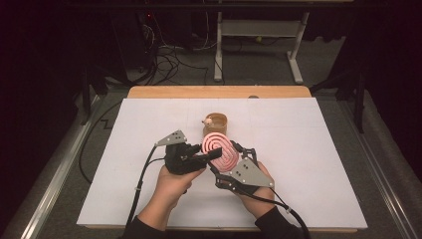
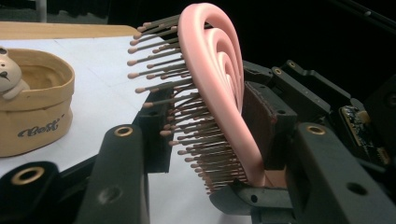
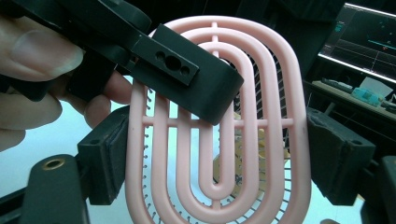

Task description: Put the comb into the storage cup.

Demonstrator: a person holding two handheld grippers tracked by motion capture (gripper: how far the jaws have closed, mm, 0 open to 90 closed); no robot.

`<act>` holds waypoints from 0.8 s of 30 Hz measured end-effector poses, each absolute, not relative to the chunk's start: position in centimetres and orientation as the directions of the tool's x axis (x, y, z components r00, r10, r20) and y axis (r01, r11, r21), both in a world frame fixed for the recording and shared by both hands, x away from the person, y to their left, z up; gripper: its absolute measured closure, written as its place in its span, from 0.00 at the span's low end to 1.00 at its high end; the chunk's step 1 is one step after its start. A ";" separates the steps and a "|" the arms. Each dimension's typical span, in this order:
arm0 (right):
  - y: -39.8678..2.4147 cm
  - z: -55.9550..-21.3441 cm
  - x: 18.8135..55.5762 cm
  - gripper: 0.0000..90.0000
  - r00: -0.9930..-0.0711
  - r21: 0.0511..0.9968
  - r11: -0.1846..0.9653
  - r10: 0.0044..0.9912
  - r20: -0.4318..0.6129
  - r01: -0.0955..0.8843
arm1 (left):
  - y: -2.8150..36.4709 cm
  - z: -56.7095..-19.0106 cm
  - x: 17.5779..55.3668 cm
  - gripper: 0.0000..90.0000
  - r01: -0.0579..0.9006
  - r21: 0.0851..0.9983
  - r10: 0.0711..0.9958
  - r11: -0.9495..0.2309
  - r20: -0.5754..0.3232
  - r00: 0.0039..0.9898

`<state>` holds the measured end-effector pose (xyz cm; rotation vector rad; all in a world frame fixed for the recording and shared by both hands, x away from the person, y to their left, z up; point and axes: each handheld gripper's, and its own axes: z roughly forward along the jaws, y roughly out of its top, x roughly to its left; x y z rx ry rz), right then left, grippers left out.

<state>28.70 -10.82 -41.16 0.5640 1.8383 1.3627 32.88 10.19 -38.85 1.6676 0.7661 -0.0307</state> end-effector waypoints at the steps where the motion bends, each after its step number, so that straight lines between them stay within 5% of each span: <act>1: -10.8 -41.2 28.7 0.22 -0.609 0.939 0.331 0.728 -0.316 -0.091 | 10.2 -38.8 32.8 0.61 0.492 0.870 0.464 -0.042 -0.419 0.781; 24: -10.7 -41.3 28.6 0.22 -0.589 0.932 0.344 0.733 -0.341 -0.112 | 10.0 -38.6 32.7 0.65 0.478 0.878 0.473 -0.038 -0.406 0.782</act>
